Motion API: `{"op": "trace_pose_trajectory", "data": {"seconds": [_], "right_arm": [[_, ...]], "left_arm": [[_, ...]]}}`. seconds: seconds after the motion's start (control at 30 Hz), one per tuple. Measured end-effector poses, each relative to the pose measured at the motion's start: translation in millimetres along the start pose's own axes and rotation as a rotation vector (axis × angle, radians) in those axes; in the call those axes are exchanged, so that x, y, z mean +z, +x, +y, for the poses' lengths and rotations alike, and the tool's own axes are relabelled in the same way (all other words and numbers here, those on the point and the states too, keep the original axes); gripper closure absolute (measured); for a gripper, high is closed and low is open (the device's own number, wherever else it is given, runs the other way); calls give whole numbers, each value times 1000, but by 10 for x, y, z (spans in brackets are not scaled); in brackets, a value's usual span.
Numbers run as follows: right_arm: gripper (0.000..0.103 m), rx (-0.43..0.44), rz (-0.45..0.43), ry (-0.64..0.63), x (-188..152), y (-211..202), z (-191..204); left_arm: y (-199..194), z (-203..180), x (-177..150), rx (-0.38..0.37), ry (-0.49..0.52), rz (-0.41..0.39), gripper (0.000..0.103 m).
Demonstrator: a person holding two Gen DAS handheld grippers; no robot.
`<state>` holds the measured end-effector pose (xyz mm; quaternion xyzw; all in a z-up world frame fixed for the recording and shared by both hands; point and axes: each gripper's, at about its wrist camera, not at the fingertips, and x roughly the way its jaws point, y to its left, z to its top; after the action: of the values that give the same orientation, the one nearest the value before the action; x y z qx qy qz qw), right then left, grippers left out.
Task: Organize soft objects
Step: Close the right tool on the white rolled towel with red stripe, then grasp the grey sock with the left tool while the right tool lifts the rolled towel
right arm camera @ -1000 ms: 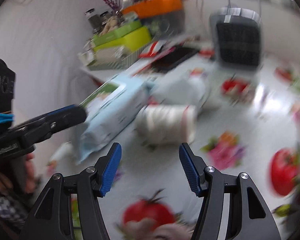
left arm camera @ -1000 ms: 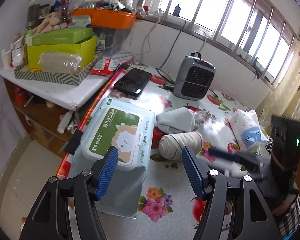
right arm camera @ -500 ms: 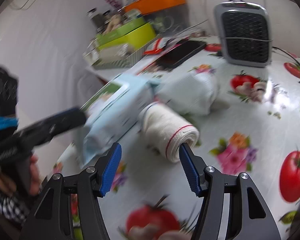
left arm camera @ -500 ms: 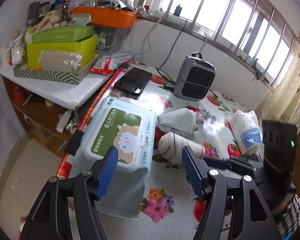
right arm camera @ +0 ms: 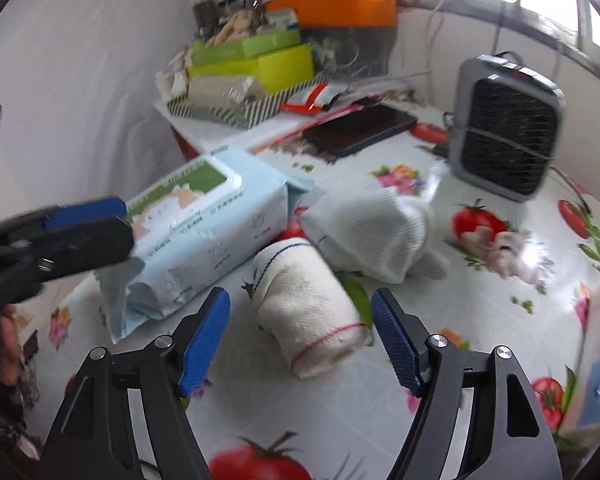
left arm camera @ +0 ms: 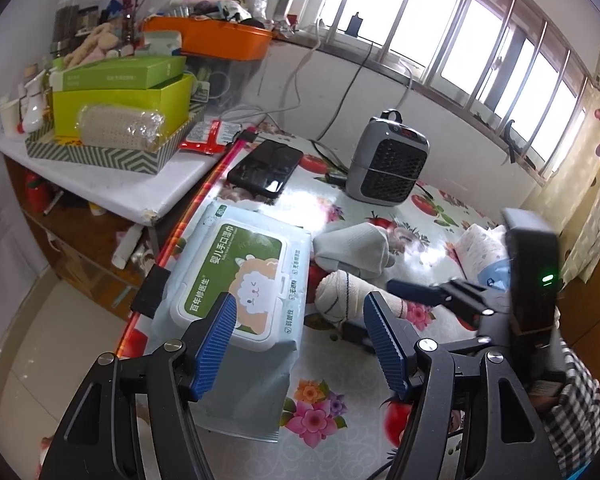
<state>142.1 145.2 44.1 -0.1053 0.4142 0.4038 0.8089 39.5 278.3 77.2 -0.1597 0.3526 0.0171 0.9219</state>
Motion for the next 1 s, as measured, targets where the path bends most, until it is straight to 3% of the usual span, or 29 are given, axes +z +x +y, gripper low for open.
{"op": "trace_pose_trajectory", "data": {"seconds": [0.13, 0.3, 0.37, 0.53, 0.77, 1.0], "right_arm": [[30, -22, 32, -6, -18, 151, 13], [30, -16, 12, 73, -71, 145, -81], [39, -20, 0, 84, -88, 117, -92], [41, -55, -10, 91, -147, 47, -60], [41, -97, -22, 212, -369, -177, -174], [41, -141, -28, 267, -709, -491, -257]], "left_arm": [[17, 3, 16, 3, -2, 4, 38], [66, -21, 46, -1, -4, 10, 38], [86, -43, 49, 1, -2, 13, 38], [120, -127, 65, 1, 17, 22, 38], [276, -289, 135, -3, 46, 45, 38], [605, -632, 227, 9, 145, 83, 37]]}}
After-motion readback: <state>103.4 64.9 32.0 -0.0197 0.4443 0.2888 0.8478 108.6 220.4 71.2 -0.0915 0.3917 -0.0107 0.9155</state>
